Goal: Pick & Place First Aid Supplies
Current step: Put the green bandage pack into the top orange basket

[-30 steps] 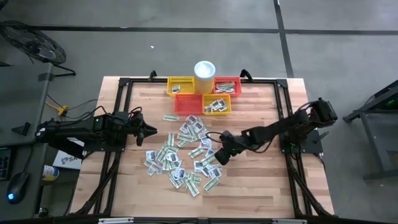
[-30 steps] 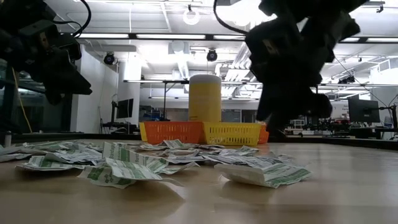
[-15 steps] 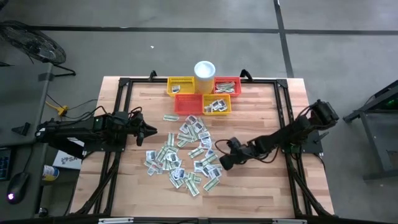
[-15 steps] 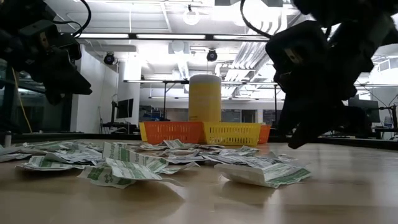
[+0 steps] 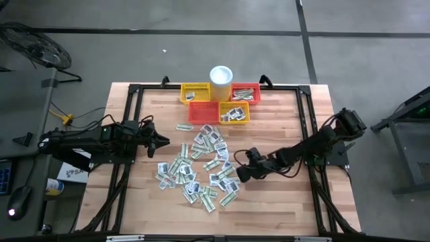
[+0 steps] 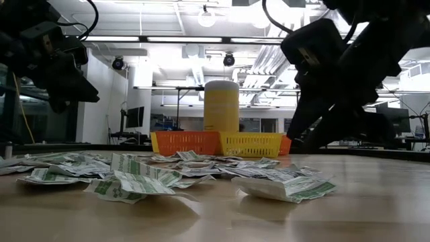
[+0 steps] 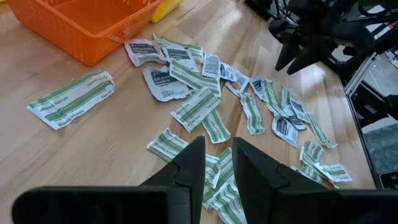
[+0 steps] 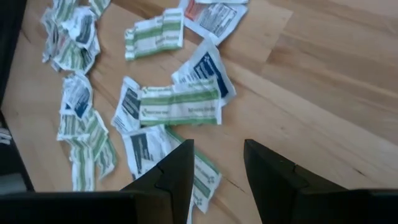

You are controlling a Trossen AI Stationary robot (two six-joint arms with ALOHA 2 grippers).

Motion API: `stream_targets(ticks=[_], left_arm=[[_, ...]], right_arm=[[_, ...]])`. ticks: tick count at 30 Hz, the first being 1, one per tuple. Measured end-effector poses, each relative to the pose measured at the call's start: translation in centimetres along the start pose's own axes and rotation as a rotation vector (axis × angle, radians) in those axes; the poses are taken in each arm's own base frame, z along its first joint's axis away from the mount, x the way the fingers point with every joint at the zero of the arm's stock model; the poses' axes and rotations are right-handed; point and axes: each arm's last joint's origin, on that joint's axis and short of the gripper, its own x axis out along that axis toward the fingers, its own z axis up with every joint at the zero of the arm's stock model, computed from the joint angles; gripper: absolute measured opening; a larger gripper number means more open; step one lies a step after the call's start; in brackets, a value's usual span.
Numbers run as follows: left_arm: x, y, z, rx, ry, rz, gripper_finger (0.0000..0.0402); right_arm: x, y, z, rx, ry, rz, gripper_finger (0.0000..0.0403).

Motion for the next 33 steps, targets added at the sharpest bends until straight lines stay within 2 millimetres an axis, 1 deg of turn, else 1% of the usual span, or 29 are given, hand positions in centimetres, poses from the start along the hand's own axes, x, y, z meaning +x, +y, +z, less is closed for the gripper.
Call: stream_targets(ticks=[10,16,20,33], left_arm=[[0.0,0.0,0.0,0.000,0.000,0.000,0.0080],[0.0,0.0,0.0,0.000,0.000,0.000,0.0080],[0.0,0.0,0.0,0.000,-0.001,0.000,0.0080],[0.0,0.0,0.0,0.000,0.000,0.000,0.0080]], right_arm=[[0.2,-0.1,0.6,0.060,-0.014,-0.009,0.0134],[1.6,-0.1,0.1,0.100,0.015,0.027,0.0134],[2.3,-0.6,-0.2,0.139,0.009,0.001,0.0134],[2.6,-0.4,0.0,0.155,-0.044,0.031,0.0134]])
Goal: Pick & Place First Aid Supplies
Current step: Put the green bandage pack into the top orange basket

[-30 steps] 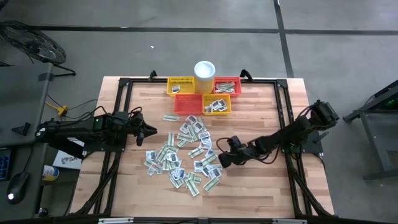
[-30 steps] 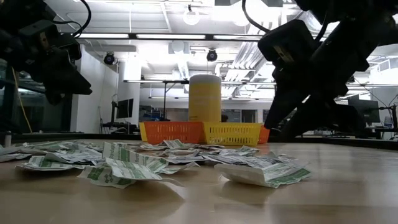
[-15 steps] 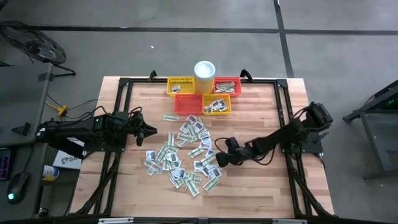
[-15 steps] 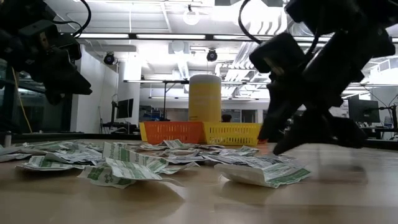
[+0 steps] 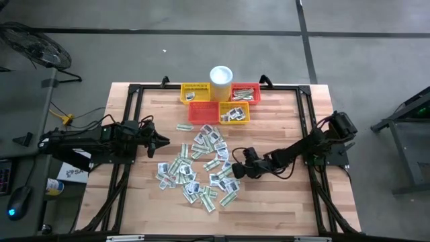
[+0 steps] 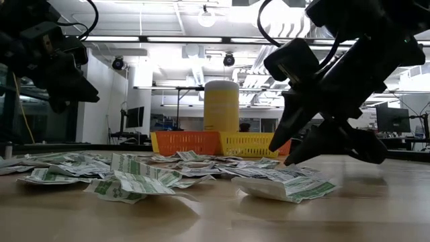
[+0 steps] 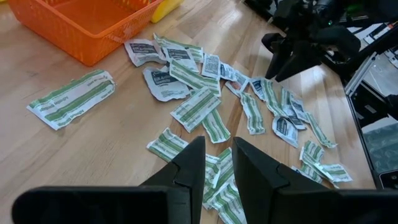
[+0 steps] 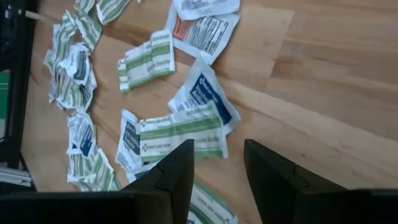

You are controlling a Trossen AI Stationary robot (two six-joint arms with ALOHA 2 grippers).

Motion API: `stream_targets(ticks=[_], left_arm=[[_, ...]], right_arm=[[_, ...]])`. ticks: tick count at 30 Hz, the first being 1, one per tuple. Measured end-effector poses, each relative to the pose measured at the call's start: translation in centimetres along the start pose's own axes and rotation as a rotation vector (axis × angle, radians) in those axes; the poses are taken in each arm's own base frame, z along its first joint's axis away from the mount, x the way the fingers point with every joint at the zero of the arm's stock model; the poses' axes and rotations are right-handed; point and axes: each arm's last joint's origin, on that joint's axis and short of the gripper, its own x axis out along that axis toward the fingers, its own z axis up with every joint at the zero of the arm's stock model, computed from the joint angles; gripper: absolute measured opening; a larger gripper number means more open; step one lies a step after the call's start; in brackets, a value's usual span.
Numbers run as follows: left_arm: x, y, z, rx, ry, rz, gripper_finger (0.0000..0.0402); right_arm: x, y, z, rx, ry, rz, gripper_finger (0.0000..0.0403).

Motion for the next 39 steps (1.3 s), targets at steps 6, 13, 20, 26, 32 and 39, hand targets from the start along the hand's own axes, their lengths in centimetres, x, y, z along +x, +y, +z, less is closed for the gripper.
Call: stream_targets(ticks=[6,13,20,26,32,39], left_arm=[[0.0,0.0,0.0,0.000,0.000,0.000,0.0080],[0.0,0.0,0.0,0.000,0.000,0.000,0.0080],[0.0,0.0,0.0,0.000,0.000,0.000,0.0080],[0.0,0.0,0.0,0.000,0.000,0.000,0.0080],[0.0,0.0,0.0,0.000,0.000,0.000,0.0080],[0.0,0.0,0.0,0.000,0.000,0.000,0.0080]], right_arm=[[0.0,0.0,0.0,-0.001,0.011,0.000,0.0134],[1.3,-0.1,-0.5,0.011,0.016,0.050,0.0134],[1.5,-0.2,-0.5,0.011,0.012,0.045,0.0134],[1.5,-0.3,-0.4,0.014,0.016,0.035,0.0114],[1.5,-0.3,-0.4,0.013,0.027,0.035,0.0063],[0.9,-0.1,-0.3,-0.023,0.030,0.037,0.0004]])
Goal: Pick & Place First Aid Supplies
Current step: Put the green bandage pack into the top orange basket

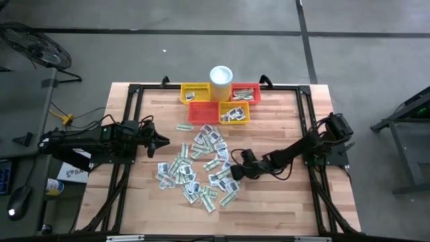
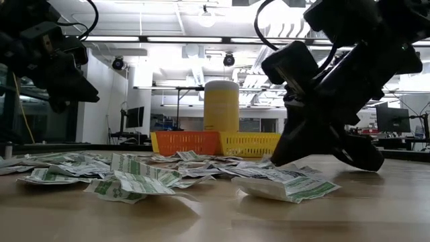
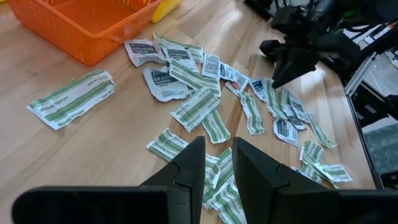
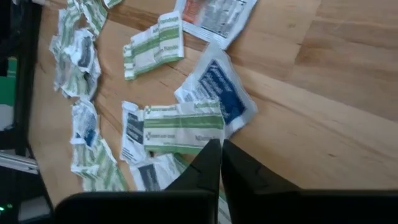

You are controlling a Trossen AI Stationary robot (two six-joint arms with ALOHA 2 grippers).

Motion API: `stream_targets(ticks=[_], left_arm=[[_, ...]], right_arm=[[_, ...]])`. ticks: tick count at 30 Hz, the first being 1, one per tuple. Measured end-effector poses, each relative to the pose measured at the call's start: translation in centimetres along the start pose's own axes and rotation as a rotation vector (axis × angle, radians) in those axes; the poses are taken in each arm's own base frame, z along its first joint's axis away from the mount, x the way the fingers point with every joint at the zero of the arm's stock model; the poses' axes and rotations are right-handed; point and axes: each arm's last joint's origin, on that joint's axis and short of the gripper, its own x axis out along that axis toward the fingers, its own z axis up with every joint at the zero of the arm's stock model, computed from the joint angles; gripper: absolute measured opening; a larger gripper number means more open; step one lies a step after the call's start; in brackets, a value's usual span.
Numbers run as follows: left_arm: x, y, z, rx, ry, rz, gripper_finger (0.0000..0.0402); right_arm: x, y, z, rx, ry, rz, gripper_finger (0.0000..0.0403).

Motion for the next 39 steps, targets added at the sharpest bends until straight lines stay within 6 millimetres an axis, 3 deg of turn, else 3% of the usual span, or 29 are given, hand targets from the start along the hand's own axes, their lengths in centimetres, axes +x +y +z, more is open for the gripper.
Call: stream_targets(ticks=[11,23,32,39], left_arm=[[0.0,0.0,0.0,0.000,0.000,0.000,0.0080],[0.0,0.0,0.0,0.000,0.000,-0.001,0.0080],[0.0,0.0,0.0,0.000,0.000,0.000,0.0080],[0.0,0.0,0.0,0.000,0.000,0.000,0.0080]], right_arm=[[-2.2,1.9,0.7,-0.057,-0.004,0.091,0.0001],[-7.9,3.5,3.0,-0.153,-0.207,0.090,0.0000],[-12.1,2.1,5.2,-0.165,-0.395,-0.070,0.0000],[-13.6,0.3,9.0,-0.148,-0.495,-0.244,0.0000]])
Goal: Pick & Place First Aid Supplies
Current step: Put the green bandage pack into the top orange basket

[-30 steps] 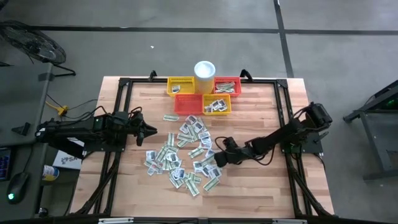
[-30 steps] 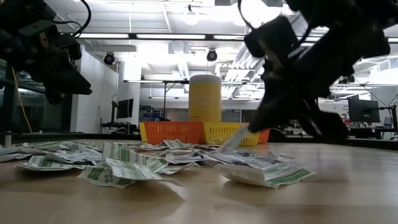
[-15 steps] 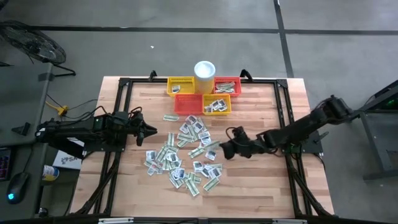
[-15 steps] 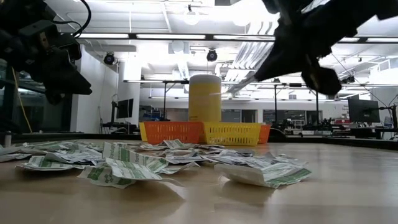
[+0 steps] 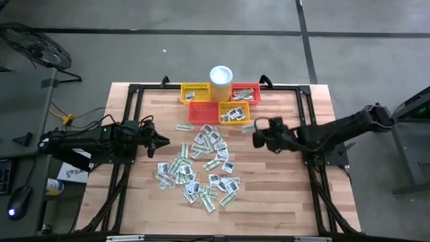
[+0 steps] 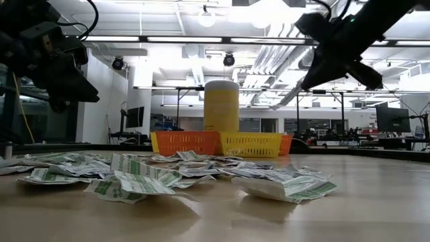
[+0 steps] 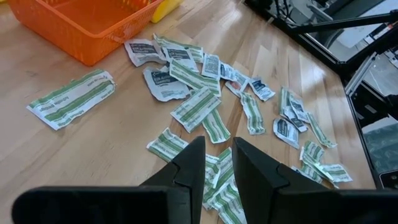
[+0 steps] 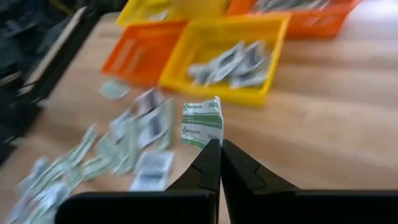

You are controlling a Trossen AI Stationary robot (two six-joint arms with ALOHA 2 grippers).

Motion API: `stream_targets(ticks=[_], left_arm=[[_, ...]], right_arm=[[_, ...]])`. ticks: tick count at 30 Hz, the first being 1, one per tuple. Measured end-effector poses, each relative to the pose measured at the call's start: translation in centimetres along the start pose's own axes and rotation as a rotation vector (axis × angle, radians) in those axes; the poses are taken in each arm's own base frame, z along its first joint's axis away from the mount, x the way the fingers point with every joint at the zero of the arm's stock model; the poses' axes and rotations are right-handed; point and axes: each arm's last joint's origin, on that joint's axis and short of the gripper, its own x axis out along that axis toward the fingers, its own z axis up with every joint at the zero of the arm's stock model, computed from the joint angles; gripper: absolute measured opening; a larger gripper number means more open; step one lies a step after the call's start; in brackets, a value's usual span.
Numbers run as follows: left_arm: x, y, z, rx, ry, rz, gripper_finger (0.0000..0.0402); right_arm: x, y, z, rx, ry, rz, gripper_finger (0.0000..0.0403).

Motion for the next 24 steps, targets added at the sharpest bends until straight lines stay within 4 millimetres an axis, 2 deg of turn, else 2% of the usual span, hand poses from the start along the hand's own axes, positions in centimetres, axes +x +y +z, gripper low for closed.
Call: stream_targets(ticks=[7,12,19,24], left_arm=[[0.0,0.0,0.0,0.000,0.000,0.000,0.0080],[0.0,0.0,0.0,0.000,0.000,0.000,0.0080],[0.0,0.0,0.0,0.000,0.000,0.000,0.0080],[0.0,0.0,0.0,0.000,0.000,0.000,0.0080]], right_arm=[[2.6,-2.0,4.1,-0.088,-0.028,-0.121,0.0000],[4.3,-3.3,7.6,-0.131,-0.053,-0.102,0.0000],[6.3,-5.7,12.2,-0.044,-0.133,-0.038,0.0000],[9.2,-7.1,13.7,0.010,-0.130,0.009,0.0000]])
